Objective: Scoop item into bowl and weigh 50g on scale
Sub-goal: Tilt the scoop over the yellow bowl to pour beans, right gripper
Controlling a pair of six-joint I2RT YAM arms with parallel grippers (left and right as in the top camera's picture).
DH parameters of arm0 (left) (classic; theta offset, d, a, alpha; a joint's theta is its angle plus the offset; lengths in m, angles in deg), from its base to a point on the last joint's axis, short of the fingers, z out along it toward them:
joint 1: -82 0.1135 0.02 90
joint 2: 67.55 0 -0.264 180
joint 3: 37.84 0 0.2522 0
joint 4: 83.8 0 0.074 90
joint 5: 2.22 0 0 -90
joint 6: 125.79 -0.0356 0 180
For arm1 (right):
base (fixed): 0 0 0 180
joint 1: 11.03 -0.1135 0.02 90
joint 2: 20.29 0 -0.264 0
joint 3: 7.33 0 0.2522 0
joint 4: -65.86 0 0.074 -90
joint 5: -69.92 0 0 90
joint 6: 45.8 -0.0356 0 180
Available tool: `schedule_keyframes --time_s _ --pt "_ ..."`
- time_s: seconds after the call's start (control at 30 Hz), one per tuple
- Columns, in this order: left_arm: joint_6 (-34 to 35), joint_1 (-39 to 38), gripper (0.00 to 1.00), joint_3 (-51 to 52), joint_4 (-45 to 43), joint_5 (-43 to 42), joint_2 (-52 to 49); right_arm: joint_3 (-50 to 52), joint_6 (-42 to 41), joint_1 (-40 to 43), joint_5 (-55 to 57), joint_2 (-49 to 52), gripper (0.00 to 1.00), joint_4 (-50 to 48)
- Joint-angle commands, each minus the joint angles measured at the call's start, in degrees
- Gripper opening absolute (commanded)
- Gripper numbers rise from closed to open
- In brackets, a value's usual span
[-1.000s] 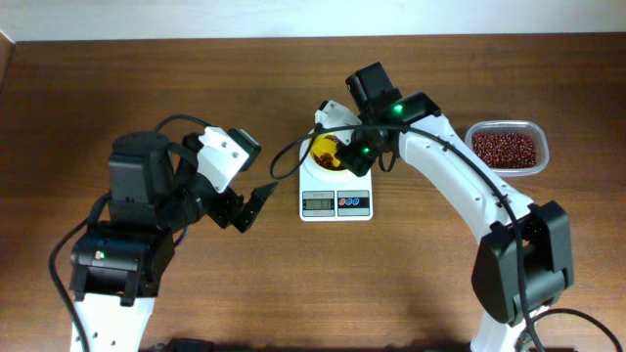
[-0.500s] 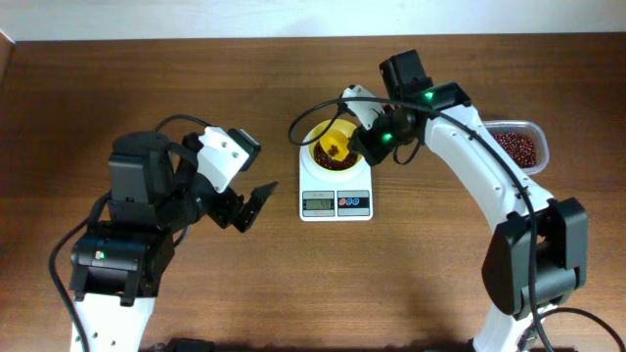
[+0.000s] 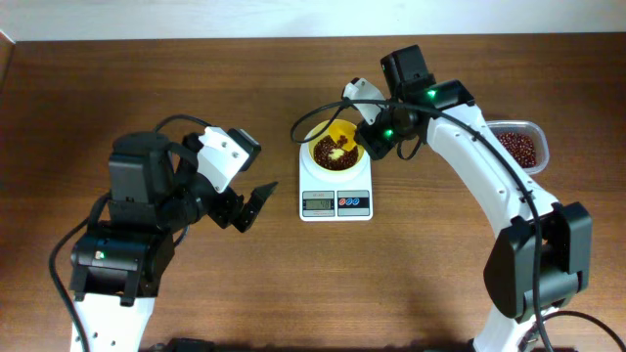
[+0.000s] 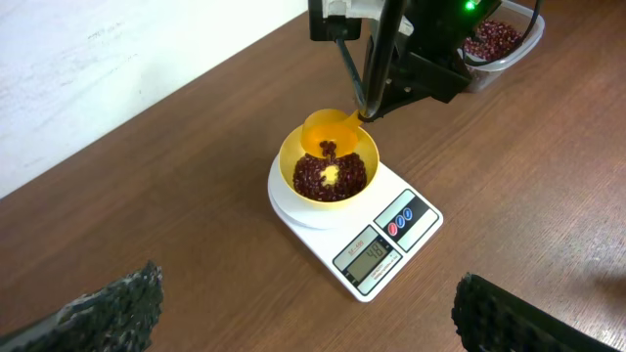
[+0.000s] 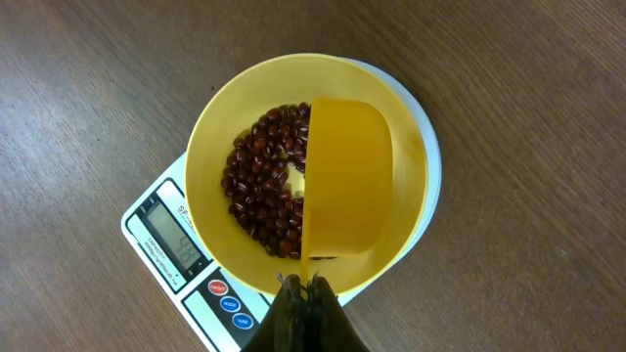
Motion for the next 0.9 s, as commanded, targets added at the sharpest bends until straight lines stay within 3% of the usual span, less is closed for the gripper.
schedule_keyframes --time_s 0.0,0.87 --pt "0.68 0.17 0.99 -1.11 -0.09 0.22 0.02 -1.20 -0.66 -0.79 1.40 -3.30 0.04 -0.55" --pt "0.68 0.17 0.99 -1.11 -0.09 0.22 0.02 -1.31 -0.42 -2.97 5.60 -3.48 0.04 -2.10"
